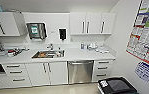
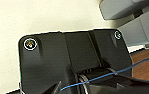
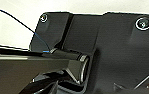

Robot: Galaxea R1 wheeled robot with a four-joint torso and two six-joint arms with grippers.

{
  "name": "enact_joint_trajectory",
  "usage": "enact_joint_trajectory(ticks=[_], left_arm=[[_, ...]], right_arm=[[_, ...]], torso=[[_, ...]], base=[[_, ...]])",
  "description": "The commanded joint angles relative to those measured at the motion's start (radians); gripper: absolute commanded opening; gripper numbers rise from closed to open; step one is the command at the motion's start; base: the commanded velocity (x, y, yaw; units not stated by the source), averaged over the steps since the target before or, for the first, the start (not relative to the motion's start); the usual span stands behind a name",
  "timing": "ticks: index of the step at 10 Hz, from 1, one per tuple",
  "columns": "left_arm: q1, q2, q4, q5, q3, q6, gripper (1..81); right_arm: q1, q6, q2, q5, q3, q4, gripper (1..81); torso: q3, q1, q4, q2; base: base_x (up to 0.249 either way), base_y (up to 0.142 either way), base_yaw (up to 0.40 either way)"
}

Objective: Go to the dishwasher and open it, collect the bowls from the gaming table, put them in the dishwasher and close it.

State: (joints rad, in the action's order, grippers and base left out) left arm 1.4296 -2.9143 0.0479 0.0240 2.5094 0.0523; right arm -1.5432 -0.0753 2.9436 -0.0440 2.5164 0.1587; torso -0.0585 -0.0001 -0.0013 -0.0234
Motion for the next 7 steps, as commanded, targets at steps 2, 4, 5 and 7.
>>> enact_joint_trajectory(ticks=[2, 4, 5, 7], left_arm=[[-0.056, 0.006, -0.006, -0.050, -0.007, 0.000, 81.1], [-0.056, 0.007, -0.006, -0.050, -0.007, 0.000, 81.1], [-0.056, 0.007, -0.006, -0.050, -0.007, 0.000, 81.1], [-0.056, 0.007, -0.006, -0.050, -0.007, 0.000, 81.1]], right_arm=[[0.040, -0.003, -0.004, 0.052, -0.007, 0.008, 81.1], [0.040, -0.001, -0.004, 0.052, -0.007, 0.008, 81.1], [0.040, -0.003, -0.004, 0.052, -0.007, 0.008, 81.1], [0.042, -0.003, -0.004, 0.052, -0.007, 0.008, 81.1]], torso=[[0.000, 0.000, 0.000, 0.000], [0.000, 0.000, 0.000, 0.000], [0.000, 0.000, 0.000, 0.000], [0.000, 0.000, 0.000, 0.000]], base=[[0.067, 0.000, 0.000], [0.067, 0.030, 0.000], [0.067, 0.061, 0.000], [0.067, 0.030, 0.000]])
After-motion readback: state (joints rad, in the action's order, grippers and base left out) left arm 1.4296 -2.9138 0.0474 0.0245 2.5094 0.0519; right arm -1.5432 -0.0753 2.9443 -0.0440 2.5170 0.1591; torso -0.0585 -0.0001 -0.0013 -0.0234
